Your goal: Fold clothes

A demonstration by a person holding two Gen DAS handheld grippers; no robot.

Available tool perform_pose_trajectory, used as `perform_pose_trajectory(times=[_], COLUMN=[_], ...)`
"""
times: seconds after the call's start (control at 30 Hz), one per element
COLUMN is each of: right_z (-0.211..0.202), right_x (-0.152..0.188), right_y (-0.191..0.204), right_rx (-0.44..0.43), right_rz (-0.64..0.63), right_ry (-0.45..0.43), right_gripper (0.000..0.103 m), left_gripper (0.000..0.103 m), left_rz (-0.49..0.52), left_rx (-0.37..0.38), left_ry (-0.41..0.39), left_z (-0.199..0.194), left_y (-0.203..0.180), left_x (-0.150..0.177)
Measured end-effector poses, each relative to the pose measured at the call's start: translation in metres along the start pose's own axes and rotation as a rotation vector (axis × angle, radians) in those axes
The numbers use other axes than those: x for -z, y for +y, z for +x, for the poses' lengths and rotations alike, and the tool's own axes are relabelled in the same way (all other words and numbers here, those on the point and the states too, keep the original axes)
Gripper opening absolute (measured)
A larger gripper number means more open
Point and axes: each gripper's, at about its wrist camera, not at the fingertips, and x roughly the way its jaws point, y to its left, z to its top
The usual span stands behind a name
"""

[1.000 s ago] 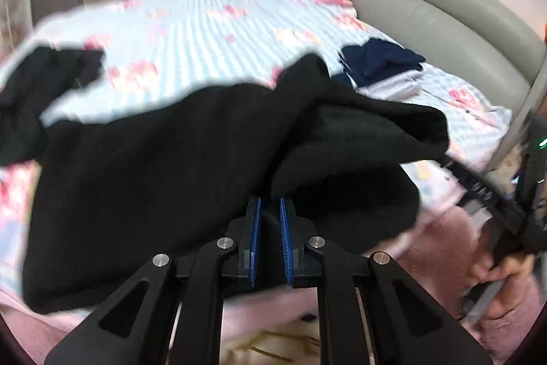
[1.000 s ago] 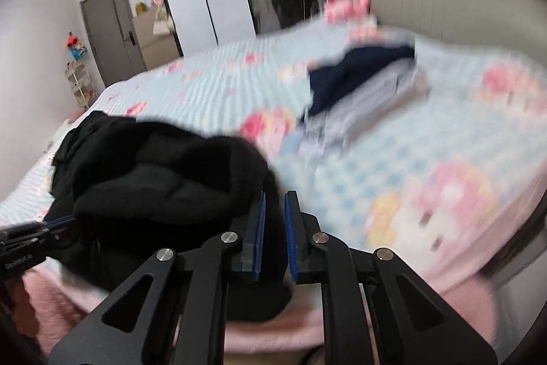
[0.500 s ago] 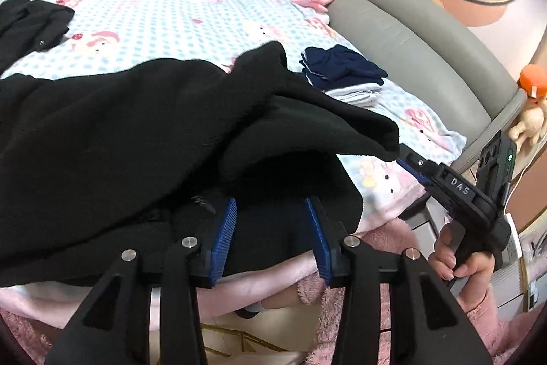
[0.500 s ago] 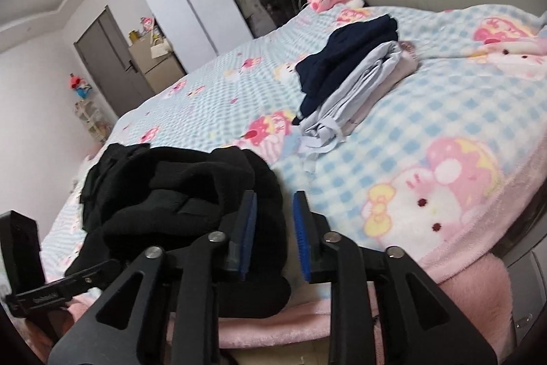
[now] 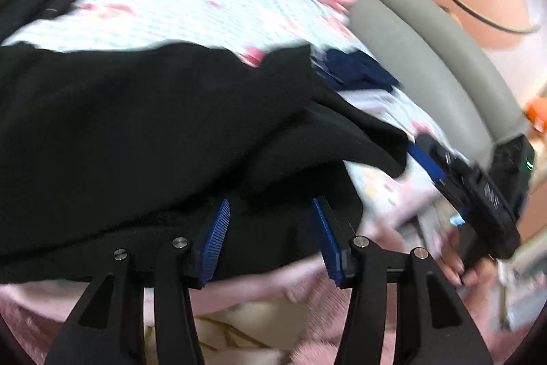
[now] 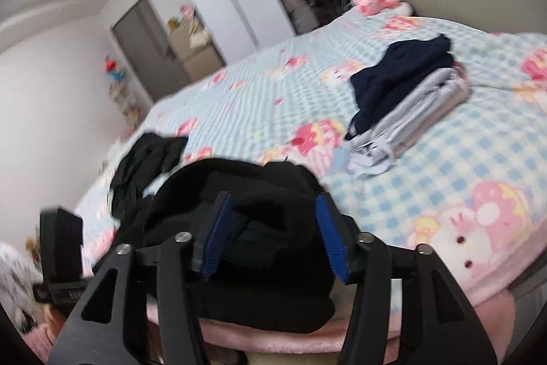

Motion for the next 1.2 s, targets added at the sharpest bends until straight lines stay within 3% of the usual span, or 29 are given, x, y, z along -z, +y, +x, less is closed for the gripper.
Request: perform_pose_trajectory(times=[0.13,0.23,0.33,0.37,0.4,0.43,0.47,0.5,0.6,0.7,0.77,0.83,0.93,1.03,1.07,1.13,1.2], right_z=[0.038,0.049,0.052,0.052,0.054,0.055,0.049,0.042,0.022,0.002,0.024,0.048,0.055,0.045,0.041,0.03,0.021], right_x=[0.016,0.022,0.021,0.019,0.018,0.017,0.018,0.018,0.02,0.021,0.044,0.066,0.076,0.066,0.062,0.056,0.05], right_y=[0.007,0.001,-0.003,-0.004,-0.004,-0.004,-0.001,0.002,0.011,0.019,0.006,-0.012,-0.02,-0.018,-0.02,-0.024,-0.019], right_rx=[0.08,0.061,0.057,0.058,0.07,0.084,0.091,0.098,0.118,0.137,0.152,0.155,0.196,0.224,0.223,0.207,0.209], right_rz=[-0.063,-0.005,0.03,0.03,0.016,0.001,-0.012,-0.024,-0.062,-0.1,-0.055,0.05,0.085,0.067,0.071,0.084,0.04], right_ry=[0.157,0.18,0.169,0.167,0.172,0.178,0.166,0.153,0.113,0.073,0.156,0.241,0.249,0.205,0.192,0.162,0.14], right_gripper=[0.053,0.053,0.054,0.053,0.053,0.036,0.013,0.011,0.009,0.009,0.009,0.009,0.011,0.017,0.024,0.037,0.038], left_gripper=[0.052,0.056,0.055,0.044,0.024,0.006,0.006,0.006,0.006,0.006,0.006,0.006,0.009,0.041,0.043,0.043,0.043], left_rz=[0.144,0.292,0.38,0.415,0.449,0.483,0.509,0.524,0.634,0.666,0.699,0.747,0.733,0.623,0.587,0.555,0.516], left_rx=[-0.083,-0.147,-0.266,-0.312,-0.357,-0.402,-0.408,-0.411,-0.497,-0.556,-0.594,-0.632,-0.6,-0.41,-0.346,-0.309,-0.308], left_ry=[-0.032,-0.004,-0.032,-0.04,-0.049,-0.057,-0.057,-0.076,-0.102,-0.036,0.02,0.023,-0.004,-0.025,-0.031,-0.064,-0.126], left_z=[-0.004,0.011,0.025,0.028,0.031,0.034,0.03,0.021,-0.006,-0.007,0.011,0.023,0.016,-0.014,-0.025,-0.043,-0.063], left_y=[-0.017,-0.038,-0.049,-0.052,-0.056,-0.059,-0.062,-0.066,-0.07,-0.054,-0.039,-0.037,-0.044,-0.041,-0.039,-0.035,-0.028], left_x=[0.002,0.003,-0.001,-0.002,-0.003,-0.004,-0.005,-0.005,0.003,0.015,0.029,0.039,0.036,0.029,0.029,0.028,0.021])
